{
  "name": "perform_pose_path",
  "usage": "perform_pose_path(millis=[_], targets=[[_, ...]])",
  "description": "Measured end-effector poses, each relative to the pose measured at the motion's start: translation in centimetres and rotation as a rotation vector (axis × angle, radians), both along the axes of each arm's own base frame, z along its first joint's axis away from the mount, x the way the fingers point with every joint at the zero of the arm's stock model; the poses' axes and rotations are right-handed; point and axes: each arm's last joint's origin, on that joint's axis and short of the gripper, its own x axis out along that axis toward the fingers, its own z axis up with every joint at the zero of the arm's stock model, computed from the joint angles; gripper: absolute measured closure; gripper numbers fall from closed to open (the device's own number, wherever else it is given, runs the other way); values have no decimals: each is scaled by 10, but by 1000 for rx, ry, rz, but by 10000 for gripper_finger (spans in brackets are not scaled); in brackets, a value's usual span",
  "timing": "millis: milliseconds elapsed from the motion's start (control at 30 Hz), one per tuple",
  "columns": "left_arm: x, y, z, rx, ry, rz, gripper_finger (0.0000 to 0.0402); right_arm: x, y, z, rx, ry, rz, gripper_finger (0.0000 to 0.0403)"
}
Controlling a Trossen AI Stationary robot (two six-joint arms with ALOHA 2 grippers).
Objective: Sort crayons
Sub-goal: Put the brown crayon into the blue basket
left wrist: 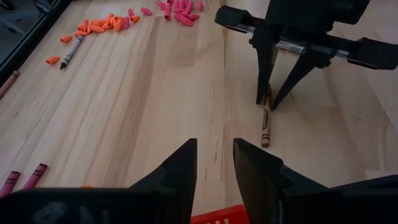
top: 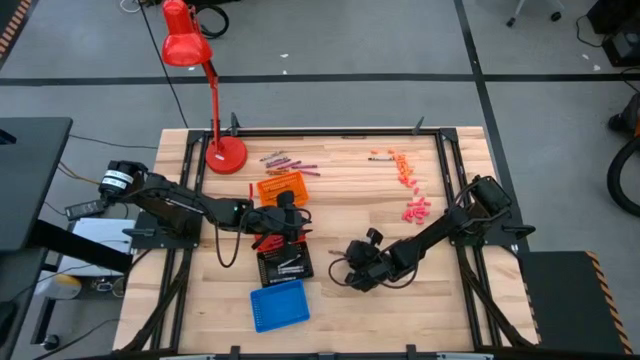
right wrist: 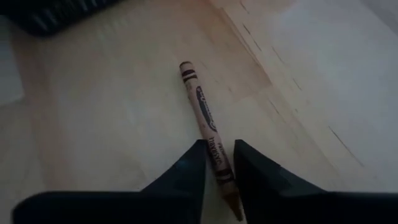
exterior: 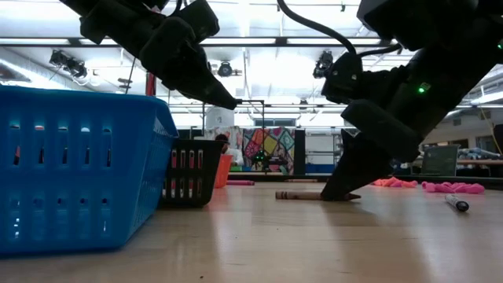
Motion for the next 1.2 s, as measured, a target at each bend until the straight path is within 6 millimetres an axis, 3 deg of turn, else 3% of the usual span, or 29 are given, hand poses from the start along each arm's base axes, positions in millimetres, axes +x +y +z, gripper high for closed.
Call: perform_pose_path(millis=[300, 633, 767, 900, 1200], targets=[[0, 0, 0, 0, 0, 0, 285, -1, 0, -1, 5, 8, 6, 386], [0, 0, 0, 1, 4, 0, 285, -5, 0, 13, 16, 11, 53, 373], [-5, -2, -7, -1, 83, -1, 285, -3, 2, 17, -2, 8, 121, 372], [-9, -11, -10, -11, 124, -19, 285, 0, 3, 19, -31, -12, 172, 371], [-10, -39, -3, 16, 37, -145, 285, 14, 0, 30, -81, -19, 254, 371]])
